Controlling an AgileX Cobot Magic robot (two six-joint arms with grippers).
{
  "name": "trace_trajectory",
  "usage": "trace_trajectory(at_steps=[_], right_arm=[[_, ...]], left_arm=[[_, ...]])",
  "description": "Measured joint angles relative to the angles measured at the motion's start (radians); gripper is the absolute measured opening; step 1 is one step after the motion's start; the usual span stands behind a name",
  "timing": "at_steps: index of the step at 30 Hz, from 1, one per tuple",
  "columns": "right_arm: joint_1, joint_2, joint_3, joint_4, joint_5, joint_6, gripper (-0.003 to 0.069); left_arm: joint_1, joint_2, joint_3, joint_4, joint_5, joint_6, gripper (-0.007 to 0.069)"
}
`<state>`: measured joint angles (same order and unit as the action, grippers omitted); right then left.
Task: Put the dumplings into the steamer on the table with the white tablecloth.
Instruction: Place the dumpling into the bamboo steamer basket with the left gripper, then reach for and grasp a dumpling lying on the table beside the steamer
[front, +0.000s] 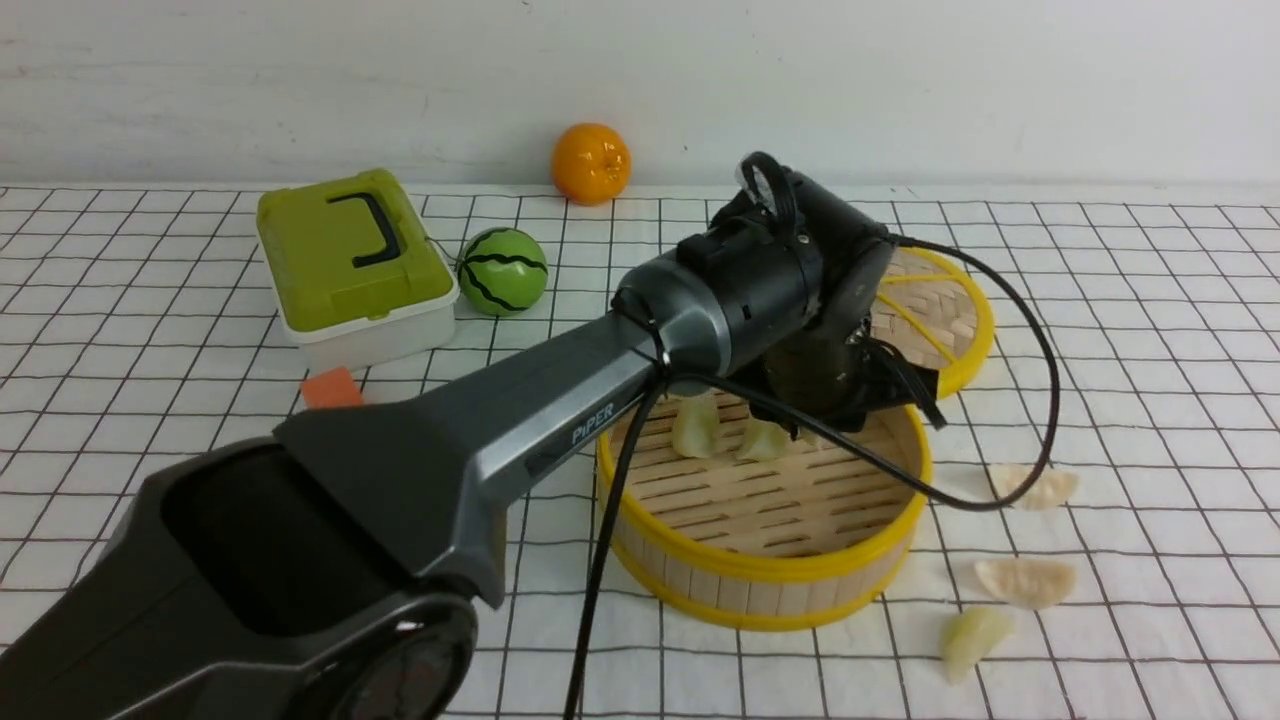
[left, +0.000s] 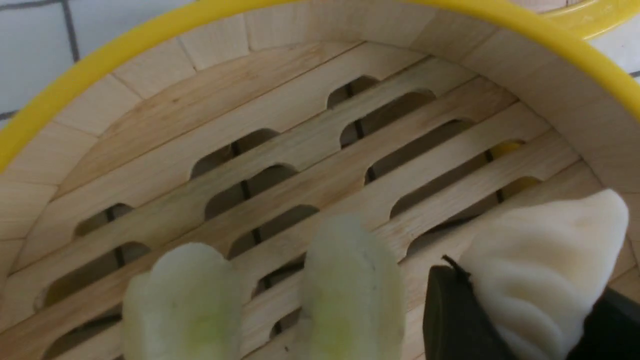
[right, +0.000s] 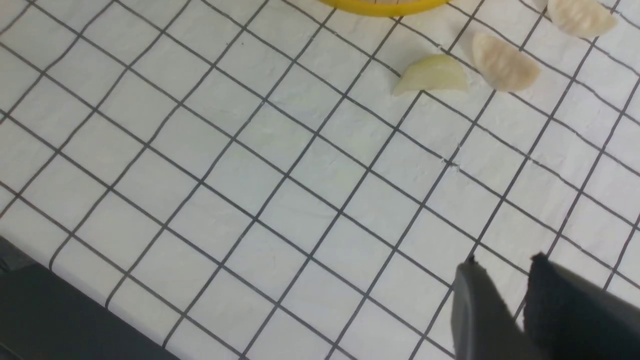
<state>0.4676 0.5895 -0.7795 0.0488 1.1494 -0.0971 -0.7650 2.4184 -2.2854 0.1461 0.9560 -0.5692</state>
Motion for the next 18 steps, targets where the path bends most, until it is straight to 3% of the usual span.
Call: trace_trajectory(at_steps=[5,10,14,18], right_arm=[[0.000,0.000,0.000,-0.001,0.000,0.001,0.0165],[0.000,0.000,0.000,-0.004,0.001,0.005,0.0168],[0.000,0.000,0.000,-0.004,-0.006,0.029,0.0171],[0.000,0.026,-0.024,-0.007,-0.020,0.037,0.0173]], left_arm=[[-0.002,0.012,0.000,-0.023,-0.017,0.004,0.0358],[-0.002,0.004,-0.028,-0.019,0.012,0.015,0.0419],[-0.002,-0.055,-0.100,-0.019,0.098,0.104,0.0402],[-0.002,-0.198,-0.168,0.006,0.214,0.225,0.0307]])
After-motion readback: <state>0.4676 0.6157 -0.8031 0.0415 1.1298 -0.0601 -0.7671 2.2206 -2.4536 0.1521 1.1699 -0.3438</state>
